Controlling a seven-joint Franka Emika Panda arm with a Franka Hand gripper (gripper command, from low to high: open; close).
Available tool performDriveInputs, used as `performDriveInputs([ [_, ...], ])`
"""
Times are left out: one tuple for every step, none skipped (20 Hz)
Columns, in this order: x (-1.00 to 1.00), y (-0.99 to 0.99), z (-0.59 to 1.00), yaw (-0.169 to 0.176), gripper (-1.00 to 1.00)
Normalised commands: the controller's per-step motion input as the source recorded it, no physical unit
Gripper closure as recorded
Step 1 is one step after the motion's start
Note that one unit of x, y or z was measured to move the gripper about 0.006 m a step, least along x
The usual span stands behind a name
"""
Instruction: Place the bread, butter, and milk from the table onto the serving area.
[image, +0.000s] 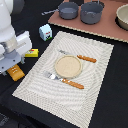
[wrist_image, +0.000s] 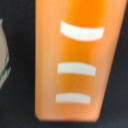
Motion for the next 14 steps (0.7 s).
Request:
performDriveInputs([
  [0.00,-0.15,-0.41,0.000,-1.00],
  [0.00,-0.14,-0.34,0.000,-1.00],
  [0.00,-0.15,-0.26,0.000,-1.00],
  [0.00,-0.15,-0.12,0.000,1.00],
  [0.00,-0.14,-0.06,0.000,1.00],
  [0.01,-0.12,0.00,0.000,1.00],
  [0.05,-0.08,0.00,0.000,1.00],
  [0.03,-0.11,0.00,0.000,1.00],
  [0.03,-0.10,0.00,0.000,1.00],
  [0.05,-0.09,0.00,0.000,1.00],
  [0.05,-0.07,-0.03,0.000,1.00],
  [0.06,-0.05,-0.04,0.000,1.00],
  [0.06,-0.04,-0.05,0.000,1.00],
  [0.06,0.00,-0.04,0.000,1.00],
])
